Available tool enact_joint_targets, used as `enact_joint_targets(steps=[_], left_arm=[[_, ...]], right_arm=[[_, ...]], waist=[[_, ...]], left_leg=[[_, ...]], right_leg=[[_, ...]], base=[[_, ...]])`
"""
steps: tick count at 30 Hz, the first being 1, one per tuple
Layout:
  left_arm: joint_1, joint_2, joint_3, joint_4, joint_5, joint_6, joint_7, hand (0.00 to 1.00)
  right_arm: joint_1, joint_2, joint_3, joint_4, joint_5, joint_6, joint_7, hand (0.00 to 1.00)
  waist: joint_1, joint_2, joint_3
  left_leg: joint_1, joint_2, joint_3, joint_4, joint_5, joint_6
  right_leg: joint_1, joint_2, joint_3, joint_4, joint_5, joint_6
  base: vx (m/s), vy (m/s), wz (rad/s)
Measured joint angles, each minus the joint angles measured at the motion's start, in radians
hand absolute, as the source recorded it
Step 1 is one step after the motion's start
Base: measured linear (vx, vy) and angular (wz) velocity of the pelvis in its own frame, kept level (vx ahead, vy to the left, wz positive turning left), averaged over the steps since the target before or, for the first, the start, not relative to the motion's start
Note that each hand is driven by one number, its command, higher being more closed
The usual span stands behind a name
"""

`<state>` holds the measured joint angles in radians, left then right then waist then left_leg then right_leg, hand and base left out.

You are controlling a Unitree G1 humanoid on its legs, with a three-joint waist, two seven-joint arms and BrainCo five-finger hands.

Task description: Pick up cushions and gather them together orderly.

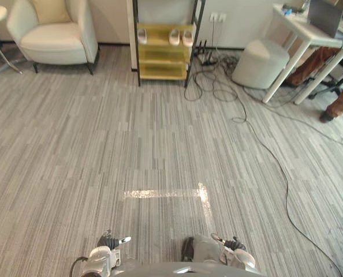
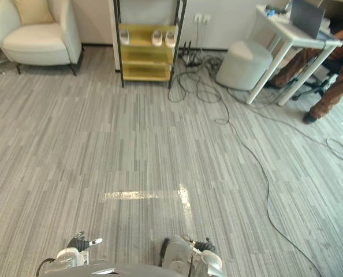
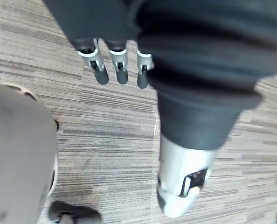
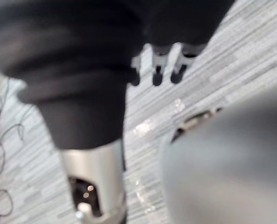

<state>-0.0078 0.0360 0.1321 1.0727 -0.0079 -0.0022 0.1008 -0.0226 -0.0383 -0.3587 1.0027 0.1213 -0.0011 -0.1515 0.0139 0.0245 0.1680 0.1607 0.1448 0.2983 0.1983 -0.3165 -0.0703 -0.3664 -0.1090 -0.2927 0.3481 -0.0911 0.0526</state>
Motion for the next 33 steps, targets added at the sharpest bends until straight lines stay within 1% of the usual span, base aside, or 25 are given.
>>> enact_joint_targets(steps=[1, 2, 3, 4, 5, 6, 7, 8, 9, 10, 11, 12, 14, 16, 18, 19, 20, 21, 22, 23, 24, 26, 27, 30, 33], left_arm=[[0.0, 0.001, -0.002, 0.001, 0.0, 0.0, 0.0, 0.0], [0.004, 0.006, -0.009, 0.003, 0.001, 0.0, -0.001, 0.0], [0.01, 0.008, -0.008, 0.008, 0.002, -0.001, -0.001, 0.0], [0.006, 0.006, -0.006, 0.011, 0.002, -0.001, -0.001, 0.0], [-0.005, -0.006, -0.006, 0.015, 0.005, -0.005, -0.005, 0.0], [-0.005, -0.014, -0.001, 0.015, 0.011, -0.01, -0.005, 0.0], [-0.001, -0.024, 0.016, 0.016, 0.011, -0.01, -0.005, 0.0], [0.002, -0.029, 0.025, 0.016, 0.011, -0.01, -0.006, 0.0], [0.004, -0.029, 0.027, 0.01, 0.012, -0.009, -0.01, 0.0], [0.005, -0.029, 0.036, -0.003, 0.013, -0.01, -0.015, 0.0], [0.004, -0.03, 0.044, -0.013, 0.014, -0.011, -0.02, 0.0], [0.005, -0.03, 0.046, -0.02, 0.014, -0.011, -0.021, 0.0], [0.004, -0.038, 0.066, -0.045, 0.016, -0.012, -0.02, 0.0], [0.0, -0.044, 0.068, -0.057, 0.021, -0.012, -0.02, 0.0], [-0.002, -0.044, 0.071, -0.062, 0.024, -0.013, -0.019, 0.0], [-0.005, -0.045, 0.069, -0.066, 0.032, -0.013, -0.018, 0.0], [-0.005, -0.047, 0.062, -0.073, 0.034, -0.013, -0.017, 0.0], [-0.005, -0.056, 0.062, -0.072, 0.035, -0.013, -0.017, 0.0], [-0.001, -0.064, 0.062, -0.07, 0.035, -0.013, -0.017, 0.0], [-0.004, -0.068, 0.061, -0.063, 0.036, -0.013, -0.018, 0.0], [-0.011, -0.053, 0.057, -0.06, 0.037, -0.013, -0.016, 0.0], [-0.012, -0.031, 0.05, -0.06, 0.045, -0.017, -0.017, 0.0], [-0.008, -0.024, 0.046, -0.058, 0.052, -0.016, -0.017, 0.0], [-0.003, -0.018, 0.043, -0.042, 0.071, -0.017, -0.019, 0.0], [0.001, -0.017, 0.043, -0.027, 0.083, -0.016, -0.019, 0.0]], right_arm=[[-0.005, -0.004, 0.004, 0.0, -0.001, 0.004, 0.0, 0.0], [-0.016, -0.006, 0.019, -0.001, -0.001, 0.005, 0.0, 0.0], [-0.008, -0.009, 0.021, 0.0, -0.001, 0.005, 0.0, 0.0], [-0.012, -0.011, 0.021, 0.0, -0.001, 0.005, 0.002, 0.0], [-0.028, -0.015, 0.021, -0.001, -0.005, 0.003, 0.002, 0.0], [-0.033, -0.013, 0.011, -0.002, -0.01, 0.002, 0.007, 0.0], [-0.03, -0.013, 0.003, 0.0, -0.011, 0.002, 0.011, 0.0], [-0.027, -0.012, 0.001, -0.002, -0.011, 0.002, 0.011, 0.0], [-0.018, -0.012, 0.002, -0.003, -0.011, 0.004, 0.011, 0.0], [-0.005, -0.01, 0.003, -0.003, -0.01, 0.004, 0.011, 0.0], [0.007, -0.009, 0.003, -0.004, -0.009, 0.003, 0.011, 0.0], [0.012, -0.009, 0.003, -0.004, -0.007, 0.003, 0.01, 0.0], [0.019, -0.007, 0.002, -0.006, -0.001, 0.003, 0.009, 0.0], [0.019, -0.006, -0.01, -0.006, 0.002, 0.004, 0.008, 0.0], [0.017, -0.003, -0.01, -0.01, 0.009, 0.004, 0.002, 0.0], [0.018, 0.001, -0.009, -0.016, 0.01, 0.004, -0.003, 0.0], [0.025, 0.006, -0.008, -0.019, 0.01, 0.003, -0.003, 0.0], [0.026, 0.01, -0.004, -0.041, 0.009, 0.002, -0.003, 0.0], [0.026, 0.009, -0.002, -0.046, 0.01, 0.001, -0.003, 0.0], [0.016, 0.01, 0.002, -0.044, 0.01, -0.004, -0.003, 0.0], [0.015, 0.028, 0.007, -0.045, 0.009, -0.003, -0.002, 0.0], [0.017, 0.054, 0.019, -0.044, 0.006, -0.002, -0.002, 0.0], [0.02, 0.064, 0.025, -0.044, 0.001, -0.001, -0.002, 0.0], [0.024, 0.073, 0.036, -0.043, -0.008, 0.0, -0.001, 0.0], [0.031, 0.069, 0.024, -0.039, -0.011, 0.001, -0.001, 0.0]], waist=[[-0.006, 0.003, 0.005], [-0.019, -0.004, 0.008], [-0.024, -0.003, 0.01], [-0.027, 0.0, 0.011], [-0.024, 0.034, 0.021], [-0.019, 0.041, 0.023], [-0.015, 0.044, 0.024], [-0.015, 0.044, 0.024], [-0.018, 0.047, 0.024], [-0.015, 0.048, 0.025], [-0.012, 0.048, 0.025], [-0.011, 0.048, 0.025], [0.003, 0.046, 0.026], [0.013, 0.046, 0.029], [0.018, 0.041, 0.032], [0.02, 0.033, 0.036], [0.023, 0.03, 0.037], [0.026, 0.04, 0.032], [0.029, 0.054, 0.025], [0.034, 0.066, 0.017], [0.031, 0.031, 0.012], [0.029, -0.013, 0.005], [0.032, -0.028, -0.004], [0.036, -0.039, -0.019], [0.033, -0.039, -0.033]], left_leg=[[0.017, 0.007, 0.0, -0.022, 0.004, -0.01], [0.075, 0.011, -0.015, -0.079, 0.016, -0.035], [0.09, 0.023, -0.027, -0.08, 0.014, -0.047], [0.091, 0.036, -0.035, -0.076, 0.014, -0.05], [0.09, 0.075, -0.055, -0.041, 0.039, -0.087], [0.066, 0.094, -0.079, 0.031, 0.077, -0.09], [0.025, 0.115, -0.106, 0.14, 0.129, -0.08], [-0.005, 0.126, -0.123, 0.218, 0.164, -0.063], [-0.08, 0.153, -0.167, 0.397, 0.209, -0.052], [-0.137, 0.169, -0.186, 0.557, 0.208, -0.053], [-0.18, 0.184, -0.177, 0.666, 0.206, -0.056], [-0.2, 0.193, -0.162, 0.705, 0.205, -0.054], [-0.277, 0.212, -0.083, 0.764, 0.167, -0.031], [-0.336, 0.21, -0.061, 0.73, 0.129, -0.04], [-0.362, 0.187, -0.053, 0.617, 0.094, -0.04], [-0.362, 0.15, -0.062, 0.519, 0.081, -0.037], [-0.366, 0.108, -0.086, 0.414, 0.082, -0.041], [-0.361, 0.06, -0.14, 0.257, 0.133, -0.041], [-0.362, 0.052, -0.169, 0.195, 0.188, -0.041], [-0.367, 0.042, -0.191, 0.173, 0.226, -0.03], [-0.353, 0.011, -0.194, 0.153, 0.229, -0.025], [-0.334, -0.025, -0.171, 0.131, 0.22, -0.002], [-0.321, -0.039, -0.157, 0.127, 0.212, 0.01], [-0.278, -0.073, -0.13, 0.078, 0.218, 0.028], [-0.254, -0.098, -0.124, 0.025, 0.24, 0.041]], right_leg=[[0.0, 0.013, 0.003, -0.058, 0.035, 0.005], [0.005, 0.028, 0.013, -0.172, 0.157, 0.001], [0.014, 0.029, 0.013, -0.16, 0.224, -0.035], [0.015, 0.04, 0.006, -0.14, 0.228, -0.058], [0.006, 0.057, -0.01, -0.064, 0.158, -0.073], [-0.002, 0.061, -0.022, 0.0, 0.101, -0.092], [0.025, 0.074, -0.025, 0.009, 0.059, -0.1], [0.05, 0.082, -0.026, -0.003, 0.042, -0.103], [0.106, 0.097, -0.033, -0.047, 0.028, -0.104], [0.171, 0.115, -0.036, -0.091, 0.023, -0.109], [0.228, 0.128, -0.036, -0.126, 0.02, -0.114], [0.256, 0.133, -0.034, -0.143, 0.017, -0.117], [0.344, 0.146, 0.001, -0.197, 0.014, -0.118], [0.379, 0.144, 0.012, -0.223, 0.017, -0.114], [0.417, 0.127, 0.022, -0.224, 0.017, -0.114], [0.441, 0.106, 0.033, -0.223, 0.015, -0.111], [0.448, 0.087, 0.041, -0.217, 0.01, -0.096], [0.449, 0.074, 0.064, -0.215, -0.006, -0.052], [0.447, 0.078, 0.072, -0.213, -0.018, -0.027], [0.442, 0.083, 0.101, -0.204, -0.047, 0.018], [0.431, 0.056, 0.119, -0.196, -0.044, 0.022], [0.432, 0.015, 0.122, -0.187, -0.049, 0.029], [0.437, -0.001, 0.13, -0.185, -0.048, 0.029], [0.442, -0.033, 0.154, -0.189, -0.047, 0.029], [0.443, -0.047, 0.165, -0.206, -0.043, 0.034]], base=[[0.61, -0.259, 0.21], [0.63, -0.279, 0.33], [0.42, -0.2, 0.38], [0.28, -0.163, 0.22], [0.46, -0.308, 0.12], [0.67, -0.444, 0.05], [0.6, -0.391, 0.02], [0.49, -0.28, 0.13], [0.36, -0.181, 0.14], [0.43, -0.196, 0.09], [0.33, -0.137, -0.04], [0.38, -0.138, -0.18], [0.32, -0.079, -0.4], [0.34, 0.033, -0.38], [0.23, 0.099, -0.17], [0.17, 0.171, -0.14], [0.26, 0.353, -0.29], [0.2, 0.346, -0.38], [0.17, 0.356, -0.51], [0.1, 0.21, -0.38], [0.13, 0.22, -0.26], [0.13, 0.203, -0.02], [0.1, 0.17, -0.08], [0.06, 0.117, -0.18], [0.02, 0.041, -0.07]])
